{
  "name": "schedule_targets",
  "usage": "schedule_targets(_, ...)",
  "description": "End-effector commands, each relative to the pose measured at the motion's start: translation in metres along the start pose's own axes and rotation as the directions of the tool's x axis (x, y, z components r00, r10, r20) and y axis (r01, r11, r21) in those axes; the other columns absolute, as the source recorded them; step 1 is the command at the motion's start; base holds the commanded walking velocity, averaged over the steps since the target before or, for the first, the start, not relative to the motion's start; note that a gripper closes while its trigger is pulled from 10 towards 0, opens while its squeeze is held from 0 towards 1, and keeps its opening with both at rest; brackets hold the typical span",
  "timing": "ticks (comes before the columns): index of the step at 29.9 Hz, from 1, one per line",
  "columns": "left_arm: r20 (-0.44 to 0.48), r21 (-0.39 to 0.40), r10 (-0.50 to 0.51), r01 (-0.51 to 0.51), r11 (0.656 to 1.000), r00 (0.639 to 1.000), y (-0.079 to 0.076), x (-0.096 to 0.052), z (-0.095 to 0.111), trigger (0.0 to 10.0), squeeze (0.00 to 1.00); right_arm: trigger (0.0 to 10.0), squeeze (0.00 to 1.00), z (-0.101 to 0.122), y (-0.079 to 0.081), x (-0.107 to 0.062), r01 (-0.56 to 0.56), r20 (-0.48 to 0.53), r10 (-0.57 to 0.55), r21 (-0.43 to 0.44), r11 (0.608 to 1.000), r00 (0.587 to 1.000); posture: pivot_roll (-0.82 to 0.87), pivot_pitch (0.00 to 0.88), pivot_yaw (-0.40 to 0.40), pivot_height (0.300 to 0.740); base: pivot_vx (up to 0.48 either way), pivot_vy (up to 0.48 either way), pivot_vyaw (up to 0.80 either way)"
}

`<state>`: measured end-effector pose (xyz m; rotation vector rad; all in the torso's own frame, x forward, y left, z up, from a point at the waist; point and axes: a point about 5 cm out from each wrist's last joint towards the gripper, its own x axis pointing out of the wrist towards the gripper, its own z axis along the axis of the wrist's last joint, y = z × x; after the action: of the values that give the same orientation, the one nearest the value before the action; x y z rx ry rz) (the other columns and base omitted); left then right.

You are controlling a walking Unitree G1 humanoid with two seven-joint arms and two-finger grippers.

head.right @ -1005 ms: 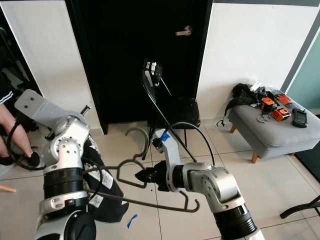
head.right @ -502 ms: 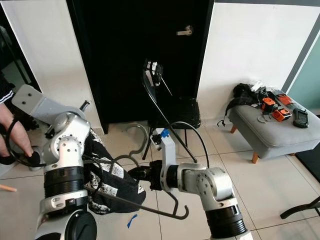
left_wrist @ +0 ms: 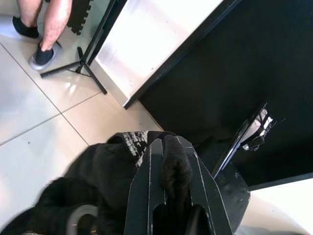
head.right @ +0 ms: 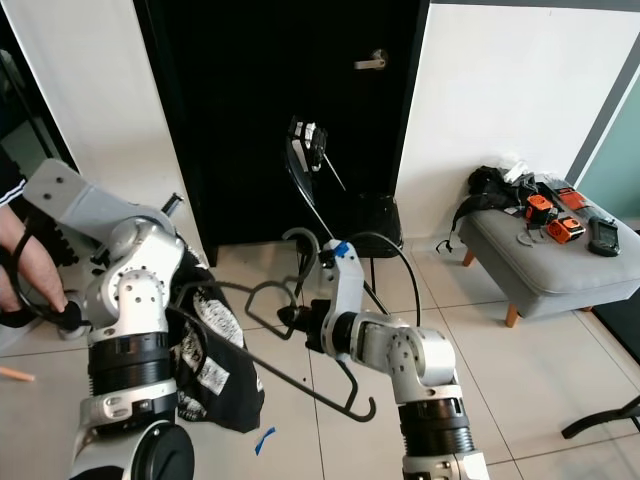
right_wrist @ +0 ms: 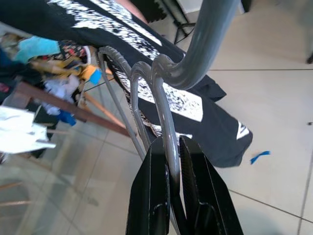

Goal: Hang hanger

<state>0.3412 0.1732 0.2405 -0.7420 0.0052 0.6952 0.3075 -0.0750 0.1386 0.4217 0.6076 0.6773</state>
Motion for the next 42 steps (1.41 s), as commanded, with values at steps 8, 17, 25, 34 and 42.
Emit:
schedule_targets(8,0.057,0.098,-0.019,0.013,0.995,0.998,0.001,-0.009,0.003,10.0,0.0,10.0,0.0,0.01,-0.011,-0.004,0.085,0.05,-0.086,0.022,0.996,0.995,0.0,0.009,-0.021,0.74,0.0,0.0,0.0)
schedule_targets(17,0.35,0.399,-0.114,-0.038,0.916,0.93,0.007,0.0,0.04,10.0,0.0,10.0,0.0,0.011,-0.009,-0.006,0.077,0.036,-0.078,0.02,0.997,0.996,0.0,0.01,-0.018,0.74,0.0,0.0,0.0)
schedule_targets(25,0.449,0.52,-0.186,-0.087,0.85,0.874,0.004,0.0,0.051,10.0,0.0,10.0,0.0,0.01,-0.008,-0.009,0.078,0.024,-0.078,0.021,0.997,0.997,-0.01,0.012,-0.017,0.74,0.0,0.0,0.0)
schedule_targets(34,0.45,0.529,-0.179,-0.1,0.843,0.875,0.008,0.0,0.051,10.0,0.0,10.0,0.0,0.009,-0.009,-0.011,0.076,0.016,-0.077,0.02,0.997,0.997,-0.01,0.013,-0.02,0.74,0.0,0.0,0.0)
schedule_targets(42,0.447,0.562,-0.178,-0.12,0.818,0.876,0.015,0.002,0.046,10.0,0.0,10.0,0.0,0.009,-0.008,-0.013,0.056,-0.001,-0.056,0.004,0.998,0.998,-0.01,0.016,-0.021,0.74,0.0,0.0,0.0)
